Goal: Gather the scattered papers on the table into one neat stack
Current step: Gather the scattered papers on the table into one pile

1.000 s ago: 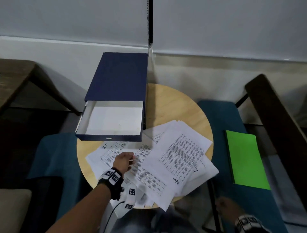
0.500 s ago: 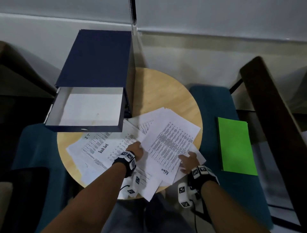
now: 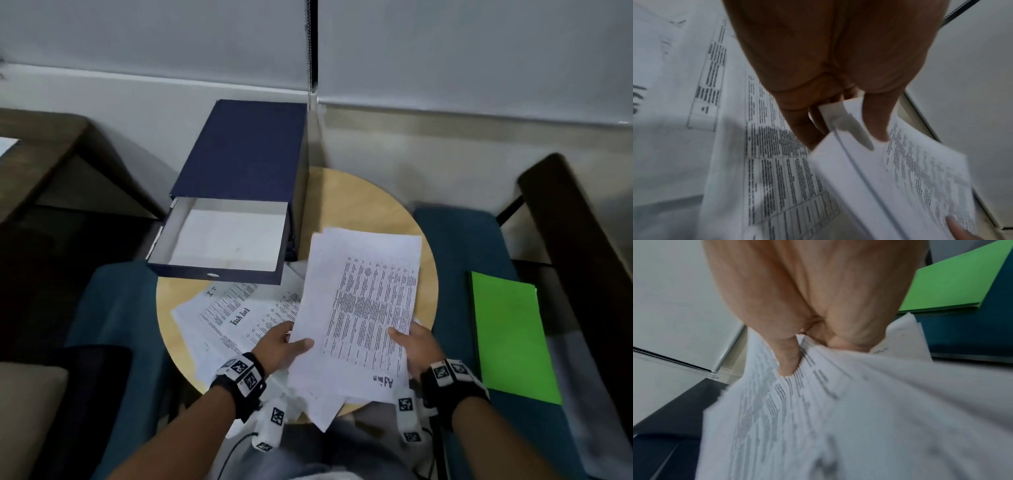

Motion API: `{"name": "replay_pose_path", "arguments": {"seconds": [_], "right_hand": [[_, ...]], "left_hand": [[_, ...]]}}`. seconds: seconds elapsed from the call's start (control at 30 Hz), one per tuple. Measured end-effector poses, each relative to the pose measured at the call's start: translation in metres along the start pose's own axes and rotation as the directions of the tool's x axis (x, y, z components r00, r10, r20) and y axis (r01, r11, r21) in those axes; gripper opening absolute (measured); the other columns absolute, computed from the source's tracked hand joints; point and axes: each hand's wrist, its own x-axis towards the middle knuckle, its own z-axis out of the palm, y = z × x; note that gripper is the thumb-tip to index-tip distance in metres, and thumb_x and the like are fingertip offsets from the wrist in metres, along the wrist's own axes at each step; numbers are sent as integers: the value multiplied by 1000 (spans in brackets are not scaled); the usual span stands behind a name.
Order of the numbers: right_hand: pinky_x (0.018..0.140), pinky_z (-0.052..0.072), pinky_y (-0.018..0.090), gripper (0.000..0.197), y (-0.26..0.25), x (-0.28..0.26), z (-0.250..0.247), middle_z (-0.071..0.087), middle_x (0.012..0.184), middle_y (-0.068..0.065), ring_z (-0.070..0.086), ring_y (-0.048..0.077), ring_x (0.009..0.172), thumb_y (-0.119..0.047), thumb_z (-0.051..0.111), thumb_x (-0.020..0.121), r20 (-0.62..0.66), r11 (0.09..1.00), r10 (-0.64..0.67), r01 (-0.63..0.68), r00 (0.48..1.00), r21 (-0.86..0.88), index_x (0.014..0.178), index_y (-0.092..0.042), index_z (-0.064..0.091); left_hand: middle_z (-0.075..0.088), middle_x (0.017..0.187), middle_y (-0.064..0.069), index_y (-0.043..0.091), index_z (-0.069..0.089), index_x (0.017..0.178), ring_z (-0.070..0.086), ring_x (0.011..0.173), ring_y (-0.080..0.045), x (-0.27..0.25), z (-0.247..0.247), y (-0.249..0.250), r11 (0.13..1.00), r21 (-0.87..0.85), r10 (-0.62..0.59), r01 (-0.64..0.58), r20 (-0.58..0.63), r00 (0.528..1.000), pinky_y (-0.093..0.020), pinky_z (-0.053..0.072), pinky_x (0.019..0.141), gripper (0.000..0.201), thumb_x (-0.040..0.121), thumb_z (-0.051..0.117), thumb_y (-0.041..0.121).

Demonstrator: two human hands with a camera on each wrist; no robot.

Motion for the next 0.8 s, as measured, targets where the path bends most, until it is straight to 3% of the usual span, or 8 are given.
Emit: {"name": "replay_pose_path", "arguments": {"seconds": [0.07, 0.13, 0.23, 0.33, 0.43, 0.53, 0.67, 0.8], "right_hand": [[89, 52, 41, 16, -6, -8, 2, 73, 111, 6, 70, 24, 97, -8, 61, 92, 16, 997, -16, 17, 1000, -80, 103, -17, 70], [88, 52, 40, 20, -9, -13, 3, 71, 115, 9, 70, 24, 97, -9, 61, 92, 19, 994, 11, -9, 1000, -109, 111, -12, 68], [89, 50, 40, 17, -15, -24, 10, 71, 114, 4, 69, 22, 97, -13, 64, 91, 0, 994, 46, -46, 999, -99, 107, -19, 66], [90, 43, 36, 39, -19, -31, 15, 60, 115, 0, 60, 30, 107, -16, 70, 87, -106, 975, 24, -47, 994, -216, 123, -11, 57], [102, 39, 40, 73, -10, -29, 12, 48, 139, 15, 43, 39, 132, -25, 71, 86, -242, 934, 65, -145, 968, -328, 142, 6, 35], [106, 36, 46, 73, -10, -30, 6, 37, 150, 23, 39, 40, 135, -23, 68, 89, -373, 928, 78, -204, 924, -312, 145, 6, 31], [108, 36, 47, 76, -15, -22, -6, 33, 152, 24, 38, 42, 136, -26, 69, 88, -441, 923, 70, -226, 895, -312, 145, 6, 30], [102, 38, 44, 66, -26, -13, -5, 39, 147, 28, 43, 43, 131, -21, 66, 90, -435, 896, 71, -249, 898, -368, 140, 11, 37]], "left_hand": [[55, 52, 5, 14, 62, 94, 48, 42, -13, 6, -3, 10, 1000, 11, 20, -19, -70, 997, -23, 38, 48, 30, 91, 62, 44], [50, 48, 4, 14, 61, 96, 44, 39, -12, 14, -3, 23, 999, -10, 46, -48, -137, 989, -22, 37, 46, 19, 98, 55, 32], [53, 56, 11, 12, 61, 90, 50, 50, -3, 29, -4, 28, 994, 72, 96, -83, -204, 974, -18, 43, 56, 7, 94, 63, 17], [47, 66, 3, 1, 59, 88, 44, 61, -11, 41, -5, 23, 990, 104, 119, -100, -192, 974, -23, 37, 59, 28, 84, 74, 24], [60, 71, 5, 13, 60, 86, 55, 64, -12, 45, -8, 8, 997, 82, 20, -9, -143, 990, -25, 44, 63, 24, 83, 75, 32], [75, 85, 1, 21, 67, 86, 71, 73, -20, 45, -25, -14, 984, 100, -132, 148, -148, 980, -35, 59, 66, 13, 89, 60, 31], [76, 100, -6, 13, 72, 95, 72, 92, -26, 42, -69, -44, 882, 102, -416, 460, -291, 862, -37, 60, 82, 20, 80, 65, 24], [64, 104, -8, 12, 60, 112, 65, 88, -26, 21, -86, -40, 822, 50, -494, 568, -434, 753, -28, 48, 70, 22, 94, 47, 14]]}}
